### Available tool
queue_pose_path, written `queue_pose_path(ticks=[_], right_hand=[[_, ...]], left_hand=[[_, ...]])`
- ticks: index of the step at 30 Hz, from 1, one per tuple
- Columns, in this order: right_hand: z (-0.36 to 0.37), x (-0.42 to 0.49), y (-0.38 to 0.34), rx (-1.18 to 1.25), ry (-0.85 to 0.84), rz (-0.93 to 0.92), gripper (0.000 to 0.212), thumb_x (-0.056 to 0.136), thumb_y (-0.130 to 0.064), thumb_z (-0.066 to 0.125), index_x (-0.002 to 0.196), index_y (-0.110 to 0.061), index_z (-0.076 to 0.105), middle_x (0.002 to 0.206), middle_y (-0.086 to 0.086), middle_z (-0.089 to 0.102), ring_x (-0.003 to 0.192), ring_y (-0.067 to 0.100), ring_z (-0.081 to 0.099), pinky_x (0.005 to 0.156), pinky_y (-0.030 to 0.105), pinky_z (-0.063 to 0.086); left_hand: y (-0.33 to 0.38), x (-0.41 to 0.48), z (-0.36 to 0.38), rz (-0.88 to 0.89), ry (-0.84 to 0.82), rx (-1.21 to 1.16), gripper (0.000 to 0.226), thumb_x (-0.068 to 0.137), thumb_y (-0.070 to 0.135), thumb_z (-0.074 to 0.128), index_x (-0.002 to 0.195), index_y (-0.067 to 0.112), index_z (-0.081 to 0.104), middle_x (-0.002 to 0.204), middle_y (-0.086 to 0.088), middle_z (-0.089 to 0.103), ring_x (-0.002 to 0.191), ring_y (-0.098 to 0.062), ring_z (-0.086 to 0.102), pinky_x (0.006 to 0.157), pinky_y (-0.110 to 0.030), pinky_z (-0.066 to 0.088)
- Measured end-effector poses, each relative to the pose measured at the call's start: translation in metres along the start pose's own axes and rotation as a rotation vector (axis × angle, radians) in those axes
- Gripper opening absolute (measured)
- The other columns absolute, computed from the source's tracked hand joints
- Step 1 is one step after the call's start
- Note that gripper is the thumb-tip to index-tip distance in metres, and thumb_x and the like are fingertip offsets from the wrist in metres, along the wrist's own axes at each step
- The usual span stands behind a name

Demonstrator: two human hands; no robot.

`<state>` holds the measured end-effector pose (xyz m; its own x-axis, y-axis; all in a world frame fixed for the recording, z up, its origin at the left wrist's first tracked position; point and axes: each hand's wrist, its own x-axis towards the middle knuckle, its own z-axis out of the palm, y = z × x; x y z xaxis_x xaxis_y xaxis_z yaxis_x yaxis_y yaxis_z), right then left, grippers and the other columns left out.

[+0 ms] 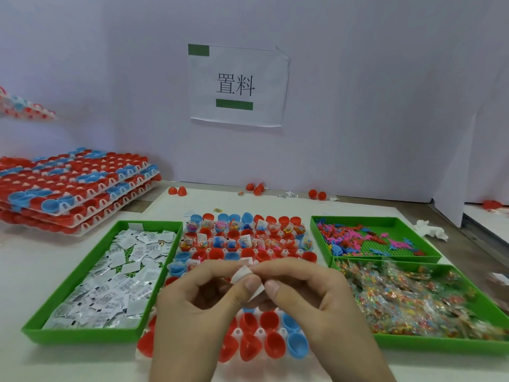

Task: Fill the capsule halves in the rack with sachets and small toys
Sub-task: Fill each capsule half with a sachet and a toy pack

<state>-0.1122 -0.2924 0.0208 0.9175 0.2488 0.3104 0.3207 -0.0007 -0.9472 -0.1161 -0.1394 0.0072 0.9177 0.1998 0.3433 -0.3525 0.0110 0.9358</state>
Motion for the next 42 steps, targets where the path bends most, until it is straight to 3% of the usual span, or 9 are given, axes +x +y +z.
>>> queue_pose_path(ticks=[3, 6, 12, 15, 20, 23, 29, 35, 42], right_hand=[[0.003, 0.000, 0.000, 0.000, 0.013, -0.019, 0.037, 0.095, 0.003, 0.058, 0.090, -0.029, 0.076, 0.091, 0.000, 0.078, 0.085, 0.019, 0.075, 0.074, 0.022, 0.058], [0.002, 0.000, 0.002, -0.051, 0.019, 0.011, 0.033, 0.097, -0.003, 0.057, 0.092, -0.031, 0.073, 0.091, -0.001, 0.077, 0.084, 0.019, 0.075, 0.076, 0.023, 0.058], [-0.043, 0.004, 0.026, -0.484, 0.306, 0.108, 0.024, 0.091, -0.012, 0.068, 0.089, -0.035, 0.073, 0.087, -0.024, 0.073, 0.084, -0.002, 0.069, 0.072, 0.015, 0.056], [-0.079, 0.000, 0.042, -0.661, 0.391, 0.247, 0.022, 0.090, -0.016, 0.071, 0.086, -0.038, 0.073, 0.084, -0.022, 0.072, 0.081, -0.002, 0.066, 0.071, 0.019, 0.052], [-0.097, -0.005, 0.066, -0.955, 0.128, 0.467, 0.023, 0.094, -0.023, 0.067, 0.108, -0.041, 0.066, 0.111, -0.022, 0.056, 0.107, 0.005, 0.055, 0.099, 0.034, 0.046], [-0.097, -0.003, 0.072, -0.874, 0.230, 0.449, 0.023, 0.090, -0.017, 0.072, 0.098, -0.038, 0.071, 0.107, -0.020, 0.059, 0.096, 0.002, 0.057, 0.094, 0.033, 0.049], [-0.100, 0.002, 0.080, -0.718, 0.483, 0.383, 0.026, 0.081, -0.006, 0.078, 0.076, -0.032, 0.074, 0.077, -0.015, 0.072, 0.072, 0.004, 0.065, 0.060, 0.019, 0.046], [-0.101, 0.003, 0.084, -0.673, 0.612, 0.329, 0.022, 0.080, -0.008, 0.080, 0.071, -0.026, 0.072, 0.069, -0.010, 0.071, 0.066, 0.010, 0.065, 0.057, 0.023, 0.045], [-0.099, 0.000, 0.078, -0.609, 0.764, 0.181, 0.035, 0.075, 0.004, 0.079, 0.073, -0.029, 0.070, 0.063, -0.002, 0.064, 0.061, 0.021, 0.063, 0.051, 0.028, 0.048]], left_hand=[[0.002, 0.001, 0.001, 0.002, -0.004, -0.023, 0.024, 0.051, 0.039, 0.092, 0.067, 0.027, 0.078, 0.074, -0.007, 0.075, 0.071, -0.021, 0.073, 0.057, -0.018, 0.056], [0.002, 0.001, 0.001, -0.011, 0.038, -0.041, 0.009, 0.052, 0.027, 0.080, 0.060, 0.027, 0.077, 0.072, -0.002, 0.074, 0.066, -0.013, 0.070, 0.055, -0.016, 0.055], [0.000, 0.002, -0.004, -0.043, 0.126, -0.073, 0.010, 0.052, 0.023, 0.078, 0.062, 0.024, 0.078, 0.067, -0.006, 0.073, 0.053, -0.008, 0.063, 0.051, -0.015, 0.053], [0.000, 0.003, -0.004, -0.016, 0.148, -0.115, 0.013, 0.050, 0.025, 0.078, 0.062, 0.021, 0.078, 0.064, -0.006, 0.071, 0.050, -0.006, 0.060, 0.051, -0.015, 0.052], [0.003, 0.002, 0.002, -0.003, 0.149, -0.131, 0.015, 0.046, 0.033, 0.078, 0.059, 0.025, 0.077, 0.063, 0.000, 0.071, 0.046, -0.009, 0.061, 0.049, -0.017, 0.052], [0.004, 0.001, 0.005, -0.034, 0.137, -0.141, 0.015, 0.045, 0.032, 0.079, 0.059, 0.025, 0.078, 0.069, -0.002, 0.074, 0.048, -0.013, 0.065, 0.050, -0.019, 0.055], [0.005, 0.002, 0.005, -0.059, 0.124, -0.125, 0.015, 0.049, 0.032, 0.078, 0.061, 0.023, 0.078, 0.070, -0.006, 0.074, 0.054, -0.015, 0.069, 0.054, -0.022, 0.058], [0.003, 0.003, 0.005, -0.086, 0.095, -0.114, 0.017, 0.049, 0.025, 0.078, 0.066, 0.021, 0.079, 0.068, -0.010, 0.074, 0.059, -0.015, 0.072, 0.054, -0.020, 0.057], [-0.002, 0.003, 0.003, -0.083, 0.076, -0.169, 0.028, 0.048, 0.032, 0.085, 0.071, 0.018, 0.080, 0.076, -0.013, 0.076, 0.071, -0.025, 0.075, 0.058, -0.019, 0.057]])
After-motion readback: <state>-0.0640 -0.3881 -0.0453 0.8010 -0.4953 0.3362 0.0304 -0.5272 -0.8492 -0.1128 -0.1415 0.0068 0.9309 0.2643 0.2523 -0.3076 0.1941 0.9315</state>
